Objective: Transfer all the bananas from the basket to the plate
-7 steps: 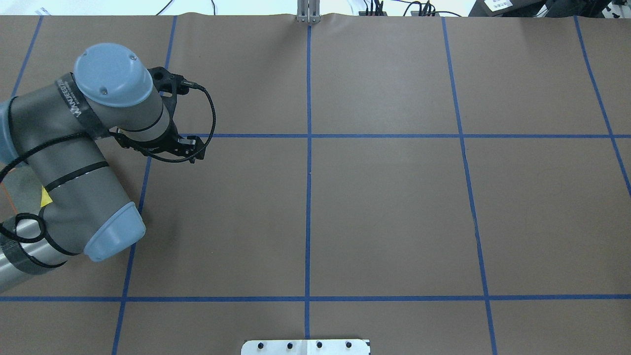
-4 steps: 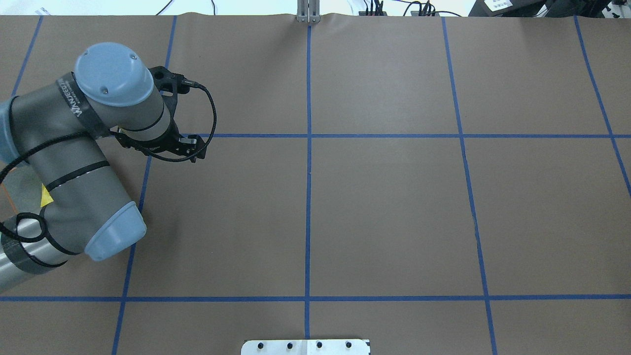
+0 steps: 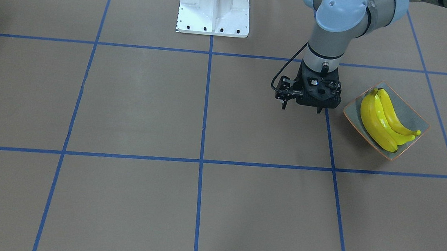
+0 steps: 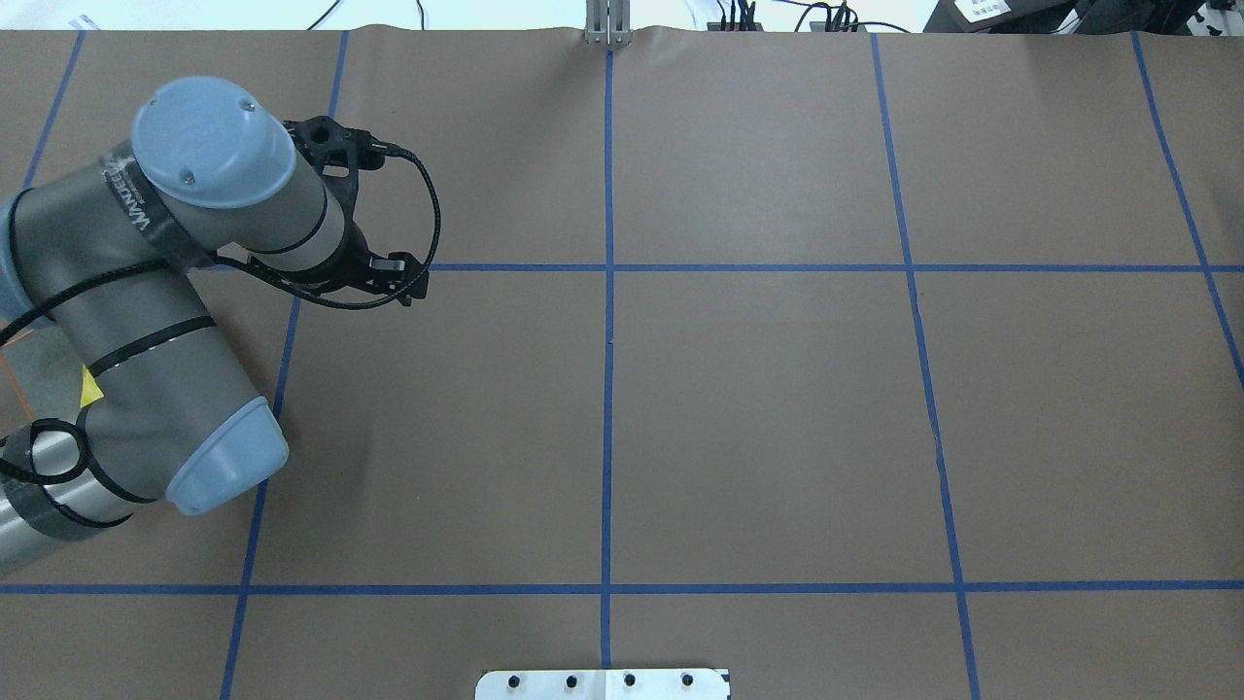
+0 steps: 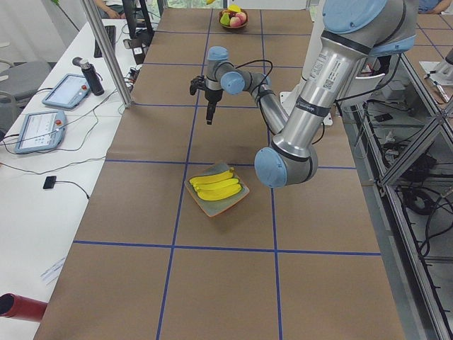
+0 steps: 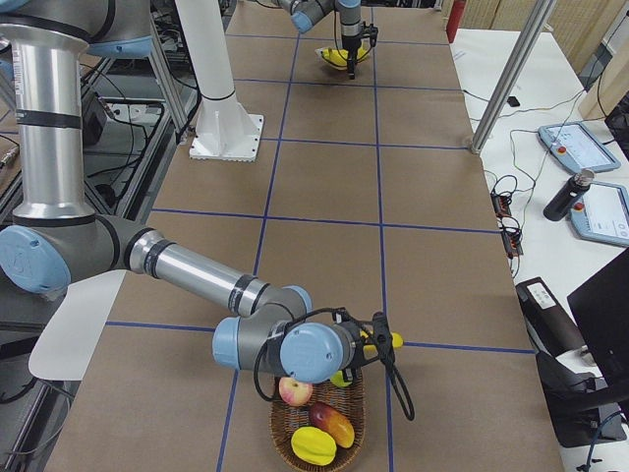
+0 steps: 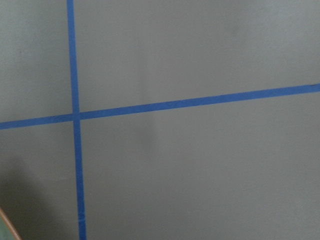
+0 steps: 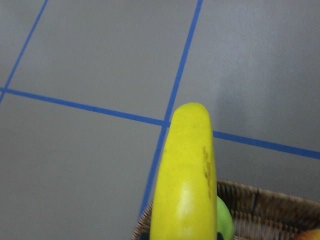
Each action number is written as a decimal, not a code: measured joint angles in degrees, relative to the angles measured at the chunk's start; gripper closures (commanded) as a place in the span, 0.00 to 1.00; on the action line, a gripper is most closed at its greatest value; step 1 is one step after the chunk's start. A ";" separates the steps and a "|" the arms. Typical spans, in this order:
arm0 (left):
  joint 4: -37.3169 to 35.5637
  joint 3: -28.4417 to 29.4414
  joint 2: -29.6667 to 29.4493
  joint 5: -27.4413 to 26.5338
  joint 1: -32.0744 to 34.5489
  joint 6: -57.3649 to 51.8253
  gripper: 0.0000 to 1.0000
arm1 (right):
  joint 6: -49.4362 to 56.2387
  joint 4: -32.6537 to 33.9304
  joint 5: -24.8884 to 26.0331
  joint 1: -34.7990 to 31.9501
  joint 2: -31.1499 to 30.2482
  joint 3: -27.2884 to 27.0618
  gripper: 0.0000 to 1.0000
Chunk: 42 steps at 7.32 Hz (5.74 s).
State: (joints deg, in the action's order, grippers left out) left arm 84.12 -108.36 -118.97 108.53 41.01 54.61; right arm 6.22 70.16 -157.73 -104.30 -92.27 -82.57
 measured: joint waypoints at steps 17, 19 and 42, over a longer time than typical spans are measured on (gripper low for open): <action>31.14 6.48 -11.67 8.91 -0.18 39.10 0.00 | -100.44 -28.65 48.07 66.90 29.34 -21.97 1.00; 36.05 10.51 -13.51 9.03 -0.36 43.93 0.00 | -100.20 -28.67 49.79 68.23 29.34 -23.04 1.00; 35.10 10.92 0.06 24.41 10.73 31.95 1.00 | -90.14 -37.29 52.73 63.51 7.31 -31.61 0.00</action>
State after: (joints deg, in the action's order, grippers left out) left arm 119.22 -97.44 -118.91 132.94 51.74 86.56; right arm -83.93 32.87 -105.00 -40.79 -84.96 -114.18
